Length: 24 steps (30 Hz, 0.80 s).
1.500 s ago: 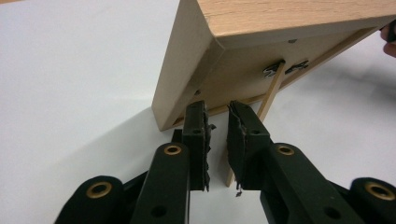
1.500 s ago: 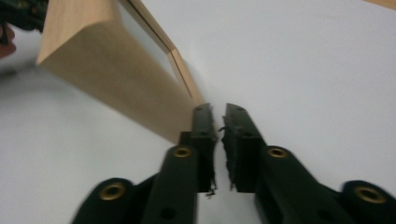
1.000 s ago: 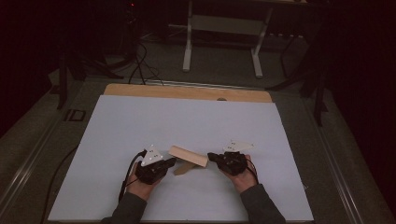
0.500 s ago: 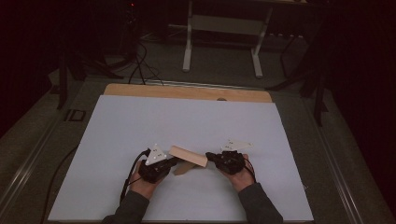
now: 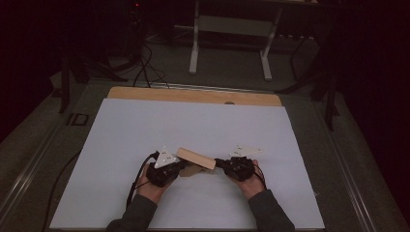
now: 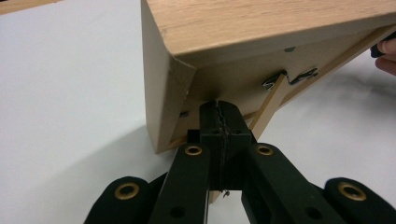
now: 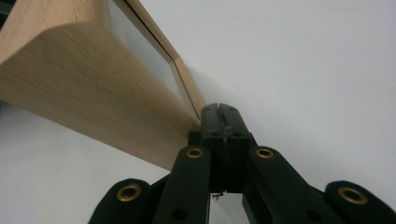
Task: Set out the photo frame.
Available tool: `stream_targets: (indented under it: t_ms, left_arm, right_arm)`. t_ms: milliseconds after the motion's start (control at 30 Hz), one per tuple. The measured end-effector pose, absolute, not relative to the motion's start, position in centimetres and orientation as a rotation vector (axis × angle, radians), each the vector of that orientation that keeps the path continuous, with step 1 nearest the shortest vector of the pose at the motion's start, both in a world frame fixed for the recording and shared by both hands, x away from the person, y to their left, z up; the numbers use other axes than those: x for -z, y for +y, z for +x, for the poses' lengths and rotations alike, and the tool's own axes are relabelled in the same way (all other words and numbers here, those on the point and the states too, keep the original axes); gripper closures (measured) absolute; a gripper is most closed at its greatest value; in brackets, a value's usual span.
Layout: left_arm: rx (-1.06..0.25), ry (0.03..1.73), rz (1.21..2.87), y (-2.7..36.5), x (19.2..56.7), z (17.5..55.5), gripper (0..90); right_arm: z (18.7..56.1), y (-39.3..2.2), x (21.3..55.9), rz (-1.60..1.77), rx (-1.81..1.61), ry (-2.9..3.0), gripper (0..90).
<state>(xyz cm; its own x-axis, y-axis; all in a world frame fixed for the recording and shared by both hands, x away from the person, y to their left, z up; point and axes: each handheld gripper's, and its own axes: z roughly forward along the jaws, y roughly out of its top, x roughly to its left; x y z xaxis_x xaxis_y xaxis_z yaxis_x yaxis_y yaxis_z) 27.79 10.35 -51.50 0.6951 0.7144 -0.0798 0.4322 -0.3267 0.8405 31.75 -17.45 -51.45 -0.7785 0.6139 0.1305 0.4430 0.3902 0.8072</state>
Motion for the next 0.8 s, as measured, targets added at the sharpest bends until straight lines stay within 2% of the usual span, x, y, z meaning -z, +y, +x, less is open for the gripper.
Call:
stream_targets:
  t_ms: [800]
  left_arm:
    - [-0.386, 0.937, 1.975, 11.13, 51.84, 28.52, 90.0]
  right_arm:
    - [31.32, -17.06, 51.36, 0.899, -1.346, 2.465, 89.5]
